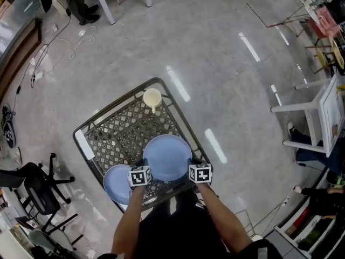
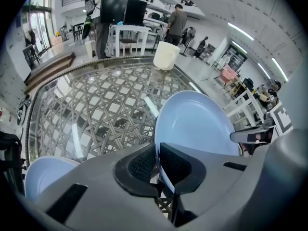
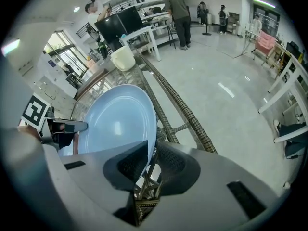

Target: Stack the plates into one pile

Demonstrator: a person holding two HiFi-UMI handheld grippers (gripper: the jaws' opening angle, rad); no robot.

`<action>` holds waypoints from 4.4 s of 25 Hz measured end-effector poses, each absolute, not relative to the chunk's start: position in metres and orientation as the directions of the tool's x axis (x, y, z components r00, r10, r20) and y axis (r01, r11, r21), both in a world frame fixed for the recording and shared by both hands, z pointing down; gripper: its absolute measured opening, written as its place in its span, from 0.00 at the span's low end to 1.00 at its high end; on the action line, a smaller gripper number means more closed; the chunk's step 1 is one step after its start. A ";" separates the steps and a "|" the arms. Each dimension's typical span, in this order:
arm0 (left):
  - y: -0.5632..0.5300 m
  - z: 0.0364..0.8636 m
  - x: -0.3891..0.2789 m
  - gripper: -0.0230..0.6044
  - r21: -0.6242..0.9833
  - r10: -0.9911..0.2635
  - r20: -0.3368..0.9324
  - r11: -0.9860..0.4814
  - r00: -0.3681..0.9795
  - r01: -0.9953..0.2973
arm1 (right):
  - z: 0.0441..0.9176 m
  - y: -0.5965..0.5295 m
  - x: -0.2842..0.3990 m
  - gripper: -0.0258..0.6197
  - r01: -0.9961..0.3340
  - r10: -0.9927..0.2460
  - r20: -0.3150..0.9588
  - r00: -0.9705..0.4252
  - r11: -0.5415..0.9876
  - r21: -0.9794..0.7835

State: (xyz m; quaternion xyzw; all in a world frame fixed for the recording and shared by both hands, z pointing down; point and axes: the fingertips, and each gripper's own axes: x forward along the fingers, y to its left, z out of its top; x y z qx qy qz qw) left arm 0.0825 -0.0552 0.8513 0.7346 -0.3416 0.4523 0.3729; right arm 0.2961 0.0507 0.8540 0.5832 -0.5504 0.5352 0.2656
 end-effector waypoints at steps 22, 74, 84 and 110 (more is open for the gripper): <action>-0.058 0.831 0.089 0.09 0.273 -0.201 0.890 -0.487 0.410 -0.830 | 0.839 0.052 0.299 0.09 -0.919 -0.375 0.913 -0.159 -0.282 -0.275; 0.057 0.729 -0.191 0.09 0.281 -0.576 0.787 0.017 0.221 -0.959 | 0.736 0.020 0.045 0.08 -0.917 -0.408 0.835 -0.370 0.305 -0.257; 0.063 0.772 -0.198 0.09 0.291 -0.520 0.828 0.081 0.208 -0.953 | 0.772 0.016 0.036 0.08 -0.914 -0.334 0.875 -0.350 0.325 -0.242; 0.061 0.814 -0.194 0.09 0.254 -0.452 0.874 0.111 0.179 -0.961 | 0.820 0.020 0.040 0.09 -0.917 -0.249 0.921 -0.299 0.343 -0.205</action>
